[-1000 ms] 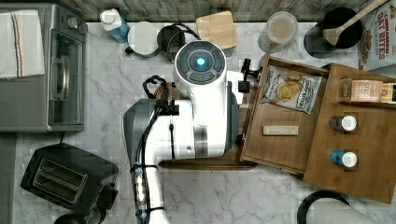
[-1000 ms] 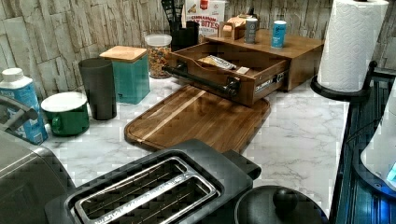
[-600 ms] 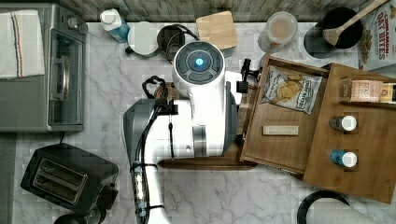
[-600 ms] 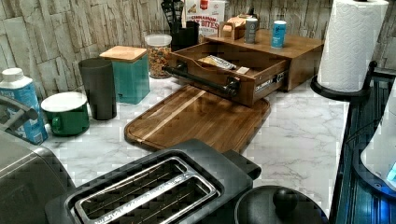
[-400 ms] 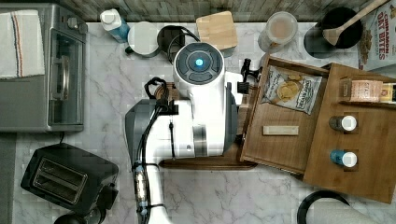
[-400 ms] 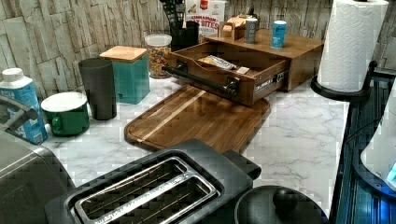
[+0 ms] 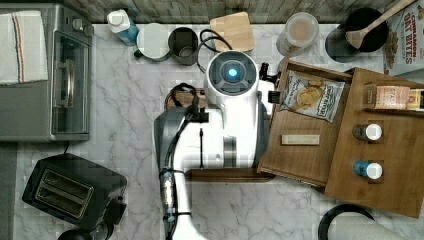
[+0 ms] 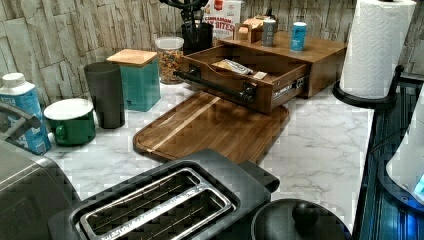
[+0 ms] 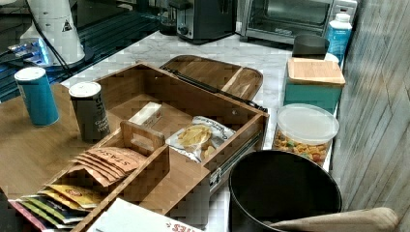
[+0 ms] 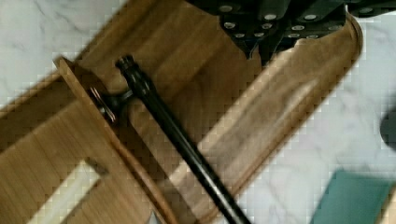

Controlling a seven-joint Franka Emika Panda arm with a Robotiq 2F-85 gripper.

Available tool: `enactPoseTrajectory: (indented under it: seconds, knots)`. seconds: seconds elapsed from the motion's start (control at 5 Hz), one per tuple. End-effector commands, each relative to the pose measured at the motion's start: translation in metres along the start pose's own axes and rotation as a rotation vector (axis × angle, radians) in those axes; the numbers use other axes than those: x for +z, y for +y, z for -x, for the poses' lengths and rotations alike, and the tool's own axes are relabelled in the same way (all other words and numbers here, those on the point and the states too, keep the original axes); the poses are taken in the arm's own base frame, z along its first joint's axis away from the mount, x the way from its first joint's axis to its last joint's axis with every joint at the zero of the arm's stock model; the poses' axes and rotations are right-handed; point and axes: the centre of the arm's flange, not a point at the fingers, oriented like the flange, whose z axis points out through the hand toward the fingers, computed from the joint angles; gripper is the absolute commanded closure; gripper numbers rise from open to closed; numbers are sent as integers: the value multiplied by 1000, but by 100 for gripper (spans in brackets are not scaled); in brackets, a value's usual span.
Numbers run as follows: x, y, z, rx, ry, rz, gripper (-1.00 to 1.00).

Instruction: Pick up the butter.

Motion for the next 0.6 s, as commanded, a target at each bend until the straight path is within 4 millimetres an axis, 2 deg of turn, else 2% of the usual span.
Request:
enactPoseTrajectory:
  seconds: [0.2, 0.4, 0.6]
  knots:
    - [-31, 128, -138, 308, -20, -116, 100]
    - [-15, 146, -146, 468, -17, -141, -100]
    - [5, 153, -142, 612, 17, -137, -100]
